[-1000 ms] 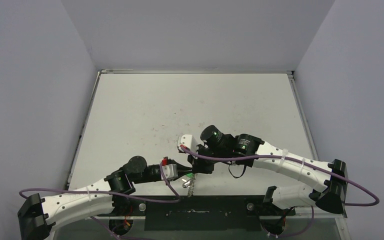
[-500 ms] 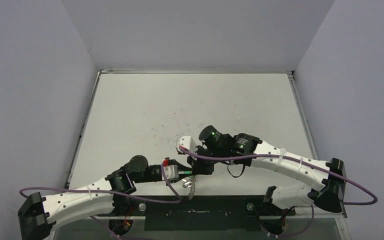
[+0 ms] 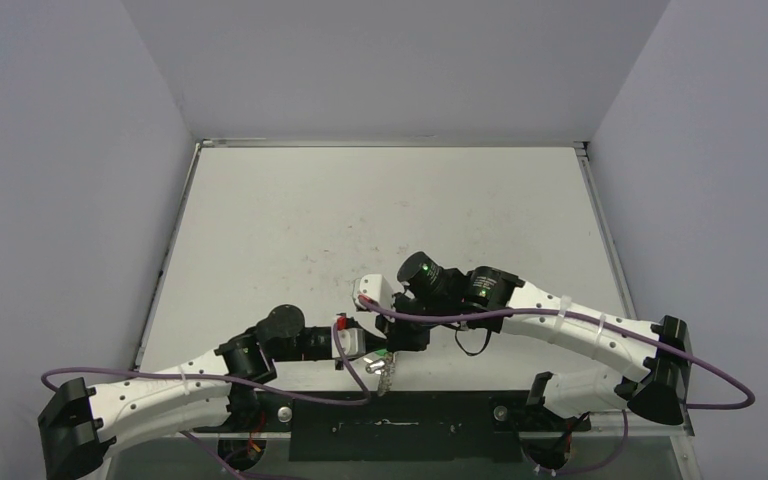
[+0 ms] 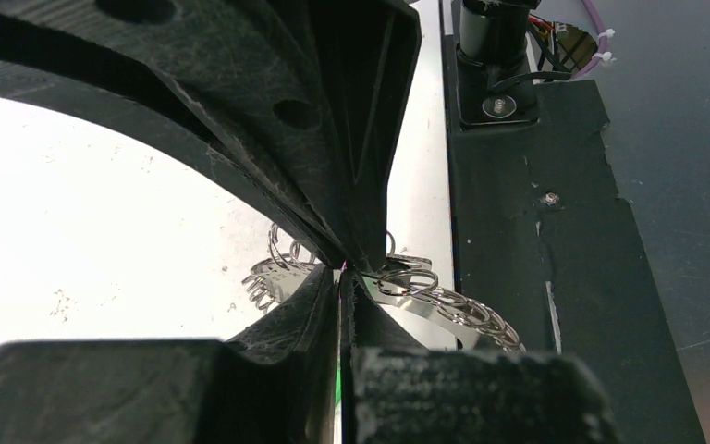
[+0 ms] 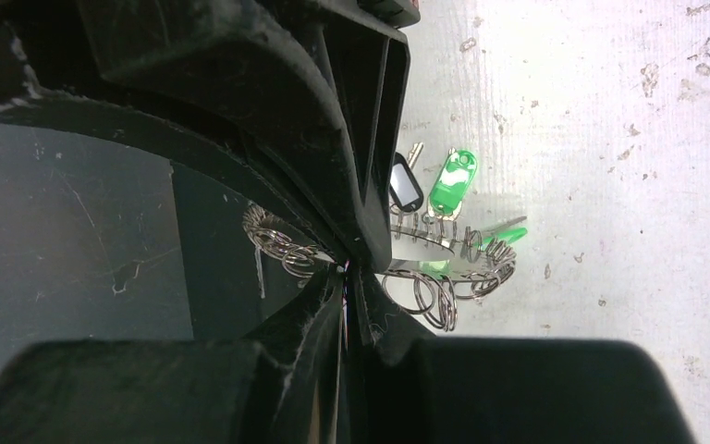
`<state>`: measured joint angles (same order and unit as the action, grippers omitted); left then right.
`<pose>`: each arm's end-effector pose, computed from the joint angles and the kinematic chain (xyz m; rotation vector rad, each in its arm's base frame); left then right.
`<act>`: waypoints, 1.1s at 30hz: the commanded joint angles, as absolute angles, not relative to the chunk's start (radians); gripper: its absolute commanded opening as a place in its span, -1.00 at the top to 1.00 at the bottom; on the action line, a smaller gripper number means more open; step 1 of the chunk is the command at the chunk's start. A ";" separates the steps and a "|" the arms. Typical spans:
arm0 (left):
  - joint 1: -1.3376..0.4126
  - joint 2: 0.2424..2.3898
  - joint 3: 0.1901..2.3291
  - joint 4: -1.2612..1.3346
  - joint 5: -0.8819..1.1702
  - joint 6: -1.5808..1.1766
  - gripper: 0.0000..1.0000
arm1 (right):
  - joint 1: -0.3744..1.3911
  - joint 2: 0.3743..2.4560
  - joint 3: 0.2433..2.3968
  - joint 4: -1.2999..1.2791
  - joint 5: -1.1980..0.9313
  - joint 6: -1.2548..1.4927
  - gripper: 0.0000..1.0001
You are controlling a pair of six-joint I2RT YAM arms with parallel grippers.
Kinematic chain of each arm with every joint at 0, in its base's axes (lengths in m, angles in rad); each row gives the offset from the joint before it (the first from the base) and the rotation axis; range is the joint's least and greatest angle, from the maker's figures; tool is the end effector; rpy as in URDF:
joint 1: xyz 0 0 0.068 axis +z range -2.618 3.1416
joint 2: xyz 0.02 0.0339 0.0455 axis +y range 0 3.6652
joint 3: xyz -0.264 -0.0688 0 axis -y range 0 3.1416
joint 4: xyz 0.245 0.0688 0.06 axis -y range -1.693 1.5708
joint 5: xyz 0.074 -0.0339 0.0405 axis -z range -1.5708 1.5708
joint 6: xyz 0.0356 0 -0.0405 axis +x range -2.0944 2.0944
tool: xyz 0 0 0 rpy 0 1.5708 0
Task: Put the keys on the keyring
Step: Adjust the key on the keyring.
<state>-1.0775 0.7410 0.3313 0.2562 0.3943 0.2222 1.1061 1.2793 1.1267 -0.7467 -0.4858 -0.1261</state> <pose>0.0729 -0.1645 0.2328 1.3240 1.2368 -0.9594 0.1021 0.2408 0.3058 -1.6835 1.9892 0.9940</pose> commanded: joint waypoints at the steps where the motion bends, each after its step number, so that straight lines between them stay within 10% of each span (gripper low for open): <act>1: -1.080 0.723 0.371 0.325 0.392 0.234 1.00 | 1.107 1.265 1.189 -0.644 -0.477 -0.122 0.66; 9: -1.080 0.660 0.269 0.486 0.325 0.161 1.00 | 1.075 1.142 1.096 -0.532 -0.446 -0.144 -0.16; 33: -1.082 0.620 0.147 0.803 0.345 0.080 1.00 | 1.068 0.882 0.723 -0.132 -0.512 -0.291 0.30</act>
